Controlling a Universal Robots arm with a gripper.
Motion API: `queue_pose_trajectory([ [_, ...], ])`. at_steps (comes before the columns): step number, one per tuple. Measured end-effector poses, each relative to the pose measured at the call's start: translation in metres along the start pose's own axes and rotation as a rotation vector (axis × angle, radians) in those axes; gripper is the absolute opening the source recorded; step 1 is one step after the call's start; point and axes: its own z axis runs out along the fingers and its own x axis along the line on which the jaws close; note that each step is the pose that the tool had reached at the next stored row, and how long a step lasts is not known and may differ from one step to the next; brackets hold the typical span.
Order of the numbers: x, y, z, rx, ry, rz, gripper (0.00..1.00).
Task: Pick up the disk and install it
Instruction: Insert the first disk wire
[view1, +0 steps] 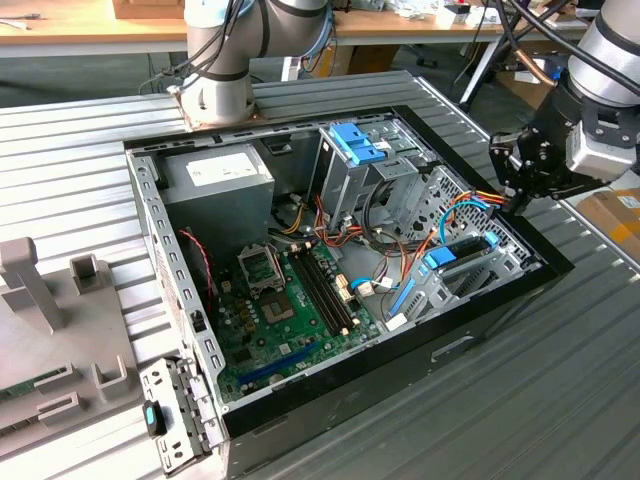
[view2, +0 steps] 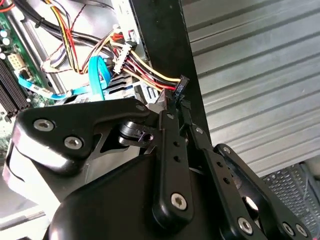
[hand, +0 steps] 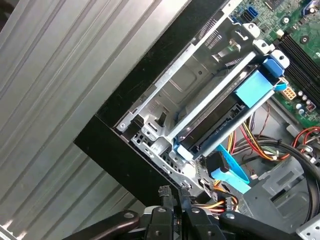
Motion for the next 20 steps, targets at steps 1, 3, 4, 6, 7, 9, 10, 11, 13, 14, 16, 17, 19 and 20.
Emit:
queue_pose_trajectory([
  [1,0.0000,0.0000,0.0000,-0.0018,0.0034,0.026,0.16],
  [3,-0.0001,0.0001,-0.0001,-0.0042,0.0081,0.069,0.16],
  [4,-0.0001,0.0001,-0.0001,-0.0048,0.0094,0.088,0.16],
  [6,-0.0002,0.0002,-0.0001,-0.0052,0.0101,0.113,0.16],
  [7,-0.0002,0.0002,-0.0001,-0.0062,0.0115,0.145,0.16],
  [9,-0.0003,0.0003,-0.0001,-0.0074,0.0132,0.183,0.16],
  [10,-0.0003,0.0003,-0.0001,-0.0078,0.0137,0.194,0.16],
  [11,-0.0003,0.0003,-0.0001,-0.0086,0.0147,0.215,0.16],
  [13,-0.0004,0.0004,-0.0001,-0.0099,0.0166,0.256,0.16],
  [14,-0.0004,0.0004,-0.0001,-0.0103,0.0171,0.266,0.16],
  [16,-0.0005,0.0004,-0.0001,-0.0123,0.0205,0.311,0.16],
  [17,-0.0004,0.0004,-0.0002,-0.0133,0.0228,0.327,0.16],
  [19,-0.0004,0.0005,-0.0001,-0.0158,0.0283,0.364,0.16],
  [20,-0.0004,0.0005,-0.0002,-0.0171,0.0313,0.382,0.16],
])
